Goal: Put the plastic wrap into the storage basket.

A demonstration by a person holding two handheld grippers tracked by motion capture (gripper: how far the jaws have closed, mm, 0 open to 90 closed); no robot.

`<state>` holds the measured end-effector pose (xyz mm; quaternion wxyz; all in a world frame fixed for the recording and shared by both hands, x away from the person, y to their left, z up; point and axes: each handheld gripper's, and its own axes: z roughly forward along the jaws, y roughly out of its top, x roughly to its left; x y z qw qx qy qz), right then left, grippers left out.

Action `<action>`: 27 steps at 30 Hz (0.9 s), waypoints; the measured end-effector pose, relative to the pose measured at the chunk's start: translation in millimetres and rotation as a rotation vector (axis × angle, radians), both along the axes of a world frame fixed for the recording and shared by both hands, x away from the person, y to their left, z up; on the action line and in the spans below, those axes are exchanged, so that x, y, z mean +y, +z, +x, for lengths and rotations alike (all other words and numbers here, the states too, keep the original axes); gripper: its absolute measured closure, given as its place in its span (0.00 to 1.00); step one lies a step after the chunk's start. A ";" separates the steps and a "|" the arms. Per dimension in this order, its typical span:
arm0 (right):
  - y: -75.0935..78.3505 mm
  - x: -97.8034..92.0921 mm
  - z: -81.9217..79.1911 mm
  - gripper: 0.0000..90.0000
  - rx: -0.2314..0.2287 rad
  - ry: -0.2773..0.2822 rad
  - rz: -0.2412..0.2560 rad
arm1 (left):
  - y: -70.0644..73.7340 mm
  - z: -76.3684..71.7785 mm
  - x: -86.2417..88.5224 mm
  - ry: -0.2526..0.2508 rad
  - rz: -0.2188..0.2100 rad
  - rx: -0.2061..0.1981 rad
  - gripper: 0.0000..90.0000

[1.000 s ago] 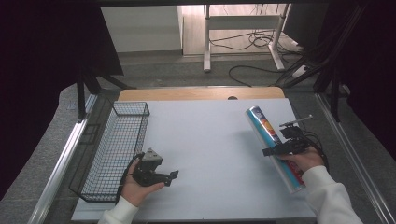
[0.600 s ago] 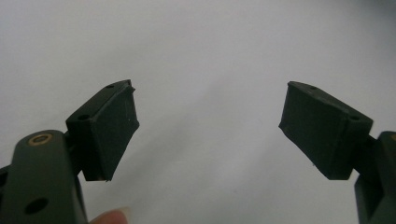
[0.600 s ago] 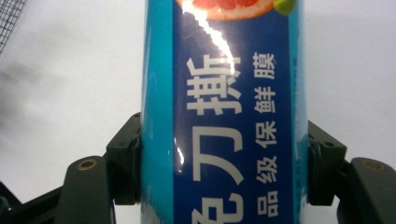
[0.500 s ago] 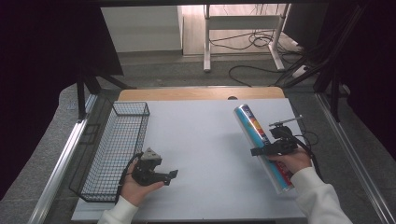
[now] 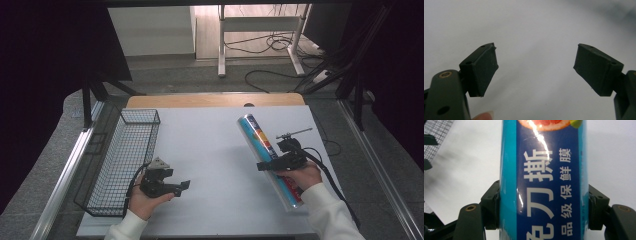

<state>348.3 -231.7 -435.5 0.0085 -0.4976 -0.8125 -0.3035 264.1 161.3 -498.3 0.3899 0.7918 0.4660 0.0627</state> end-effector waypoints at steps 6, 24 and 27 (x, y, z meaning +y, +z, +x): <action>0.9 14.5 -6.5 0.35 -0.012 0.029 0.027 | 0.0 0.1 -0.6 0.009 -0.009 0.004 0.20; -12.1 50.3 -9.0 0.35 -0.026 0.094 0.061 | 0.3 0.3 0.1 0.053 -0.021 -0.007 0.17; -14.4 52.4 -8.8 0.35 -0.026 0.097 0.073 | 1.0 0.8 -1.4 0.065 -0.033 -0.009 0.17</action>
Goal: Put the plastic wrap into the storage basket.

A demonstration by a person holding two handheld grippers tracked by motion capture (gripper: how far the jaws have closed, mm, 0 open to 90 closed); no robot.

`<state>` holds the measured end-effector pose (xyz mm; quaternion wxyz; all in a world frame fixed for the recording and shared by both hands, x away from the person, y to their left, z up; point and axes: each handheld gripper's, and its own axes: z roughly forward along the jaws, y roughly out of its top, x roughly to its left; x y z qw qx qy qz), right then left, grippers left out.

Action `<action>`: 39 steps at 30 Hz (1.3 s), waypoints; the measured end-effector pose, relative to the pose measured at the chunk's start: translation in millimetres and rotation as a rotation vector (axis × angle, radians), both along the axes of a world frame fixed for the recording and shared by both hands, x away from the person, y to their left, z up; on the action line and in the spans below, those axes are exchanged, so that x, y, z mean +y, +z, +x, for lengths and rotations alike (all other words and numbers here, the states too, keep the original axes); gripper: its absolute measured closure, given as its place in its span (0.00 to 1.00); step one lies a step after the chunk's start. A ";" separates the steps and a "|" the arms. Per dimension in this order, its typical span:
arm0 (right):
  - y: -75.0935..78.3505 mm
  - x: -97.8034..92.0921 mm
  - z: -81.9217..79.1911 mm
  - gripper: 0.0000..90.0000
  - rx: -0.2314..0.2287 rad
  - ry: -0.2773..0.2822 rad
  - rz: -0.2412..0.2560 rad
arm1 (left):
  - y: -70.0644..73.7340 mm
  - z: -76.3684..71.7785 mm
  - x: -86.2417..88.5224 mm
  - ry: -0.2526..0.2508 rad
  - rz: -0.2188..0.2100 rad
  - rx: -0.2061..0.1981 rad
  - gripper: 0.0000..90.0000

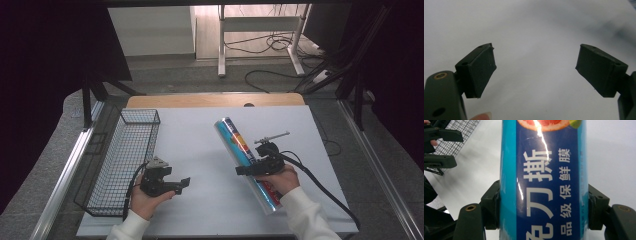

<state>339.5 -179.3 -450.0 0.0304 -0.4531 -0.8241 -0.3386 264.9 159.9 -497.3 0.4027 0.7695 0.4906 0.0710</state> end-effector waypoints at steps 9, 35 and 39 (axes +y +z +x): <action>-9.4 19.4 -1.5 0.35 -0.002 0.047 0.022 | 6.5 8.7 -3.5 0.024 -0.129 0.027 0.12; -15.8 52.1 -18.9 0.35 -0.052 0.094 0.011 | -0.4 61.9 -74.7 -0.128 -0.556 0.229 0.13; -15.8 57.9 -21.0 0.35 -0.067 0.107 0.013 | -2.9 63.6 -77.5 -0.137 -0.569 0.241 0.17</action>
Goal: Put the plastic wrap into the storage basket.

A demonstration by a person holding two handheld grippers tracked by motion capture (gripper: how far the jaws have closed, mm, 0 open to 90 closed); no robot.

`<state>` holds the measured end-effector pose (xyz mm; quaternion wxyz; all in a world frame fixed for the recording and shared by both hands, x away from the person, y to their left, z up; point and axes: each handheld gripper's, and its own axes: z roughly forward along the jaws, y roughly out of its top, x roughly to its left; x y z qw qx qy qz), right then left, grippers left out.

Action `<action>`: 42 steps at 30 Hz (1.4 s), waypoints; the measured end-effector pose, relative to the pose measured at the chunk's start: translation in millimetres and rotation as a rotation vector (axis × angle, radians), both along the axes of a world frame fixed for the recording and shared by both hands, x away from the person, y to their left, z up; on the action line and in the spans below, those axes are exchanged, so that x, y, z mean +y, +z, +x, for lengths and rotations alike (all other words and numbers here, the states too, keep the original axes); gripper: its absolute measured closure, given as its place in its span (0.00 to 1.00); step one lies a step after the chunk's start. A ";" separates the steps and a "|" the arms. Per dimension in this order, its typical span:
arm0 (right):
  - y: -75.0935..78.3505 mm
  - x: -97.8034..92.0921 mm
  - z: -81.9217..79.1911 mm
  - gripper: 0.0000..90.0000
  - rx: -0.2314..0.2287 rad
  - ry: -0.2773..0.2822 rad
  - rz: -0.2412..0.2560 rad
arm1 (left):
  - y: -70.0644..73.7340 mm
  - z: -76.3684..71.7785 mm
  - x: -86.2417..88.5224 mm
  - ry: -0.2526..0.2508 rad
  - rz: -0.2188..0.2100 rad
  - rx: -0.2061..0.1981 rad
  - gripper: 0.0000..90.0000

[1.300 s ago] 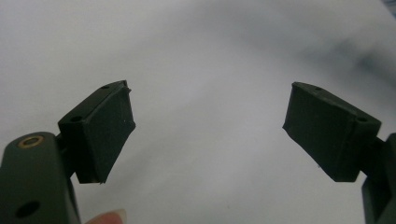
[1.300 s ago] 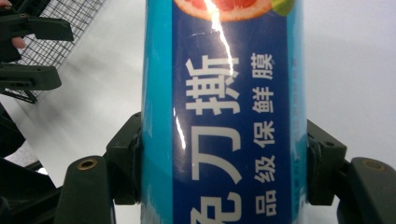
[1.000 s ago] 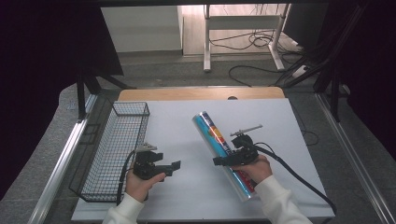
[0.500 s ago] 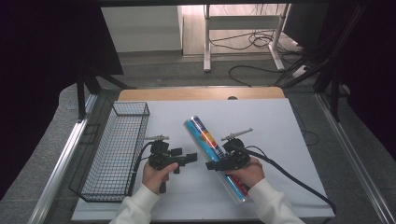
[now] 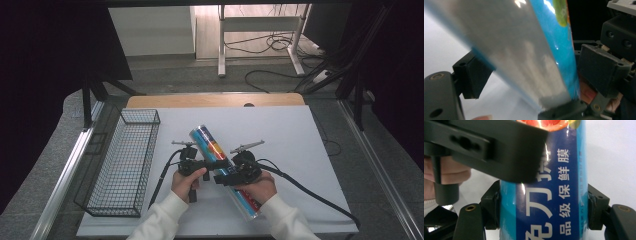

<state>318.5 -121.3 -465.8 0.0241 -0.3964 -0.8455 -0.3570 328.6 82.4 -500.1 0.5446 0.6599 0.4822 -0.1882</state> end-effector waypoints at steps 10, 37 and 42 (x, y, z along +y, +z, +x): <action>-1.2 5.8 -1.8 0.35 -0.030 0.000 -0.021 | -3.9 5.5 8.6 0.009 -0.086 0.069 0.29; 40.7 -20.9 -13.2 0.10 -0.110 0.040 0.156 | 27.5 3.4 44.4 0.011 -0.131 0.007 0.36; 46.3 -45.6 -14.7 0.10 -0.148 0.007 0.143 | 35.2 1.6 61.9 0.044 -0.129 0.000 0.36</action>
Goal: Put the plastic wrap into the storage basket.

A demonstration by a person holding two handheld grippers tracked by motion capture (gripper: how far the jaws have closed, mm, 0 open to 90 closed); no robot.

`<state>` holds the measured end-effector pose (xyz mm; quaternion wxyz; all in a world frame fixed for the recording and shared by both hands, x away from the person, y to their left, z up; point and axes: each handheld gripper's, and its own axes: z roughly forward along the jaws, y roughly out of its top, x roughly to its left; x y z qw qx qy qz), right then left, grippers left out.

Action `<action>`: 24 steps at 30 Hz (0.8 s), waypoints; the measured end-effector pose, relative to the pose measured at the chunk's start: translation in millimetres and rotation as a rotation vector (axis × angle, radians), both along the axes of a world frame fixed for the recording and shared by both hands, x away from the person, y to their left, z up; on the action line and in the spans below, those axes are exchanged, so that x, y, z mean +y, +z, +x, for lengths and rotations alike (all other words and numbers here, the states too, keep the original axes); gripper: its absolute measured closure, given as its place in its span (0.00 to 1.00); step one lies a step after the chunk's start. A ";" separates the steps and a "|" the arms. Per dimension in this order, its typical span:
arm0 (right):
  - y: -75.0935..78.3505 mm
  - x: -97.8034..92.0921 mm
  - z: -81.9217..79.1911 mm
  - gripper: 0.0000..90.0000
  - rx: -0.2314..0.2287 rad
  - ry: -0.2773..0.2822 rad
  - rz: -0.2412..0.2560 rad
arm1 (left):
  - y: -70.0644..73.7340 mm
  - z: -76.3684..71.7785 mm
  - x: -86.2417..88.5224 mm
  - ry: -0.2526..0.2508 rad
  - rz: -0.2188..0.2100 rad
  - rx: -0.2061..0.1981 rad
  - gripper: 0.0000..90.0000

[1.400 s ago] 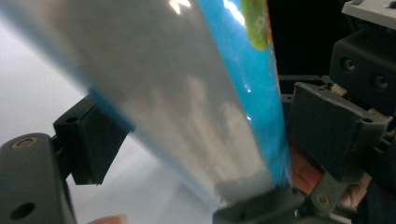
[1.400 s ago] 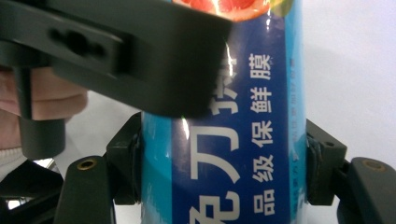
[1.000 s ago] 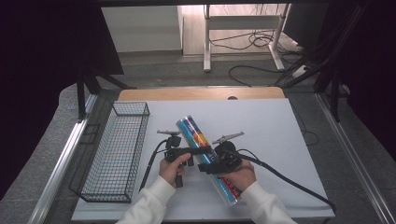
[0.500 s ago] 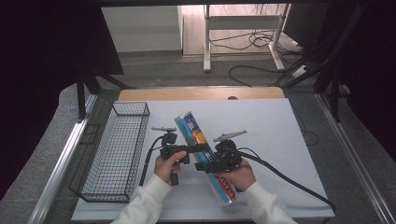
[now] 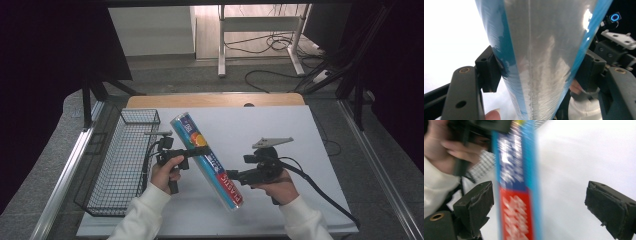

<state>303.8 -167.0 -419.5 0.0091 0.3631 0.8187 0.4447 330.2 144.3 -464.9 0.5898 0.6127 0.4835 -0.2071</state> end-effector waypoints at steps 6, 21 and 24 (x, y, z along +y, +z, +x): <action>-5.0 -34.3 5.4 0.10 -0.003 -0.082 -0.034 | 10.6 -1.3 14.9 0.019 0.018 -0.010 0.36; -26.4 -67.2 9.3 0.11 -0.032 -0.200 -0.150 | 33.7 -7.4 45.6 0.063 0.054 -0.041 0.36; -30.3 -71.5 10.5 0.11 -0.029 -0.213 -0.157 | 35.9 -8.6 51.0 0.069 0.058 -0.042 0.36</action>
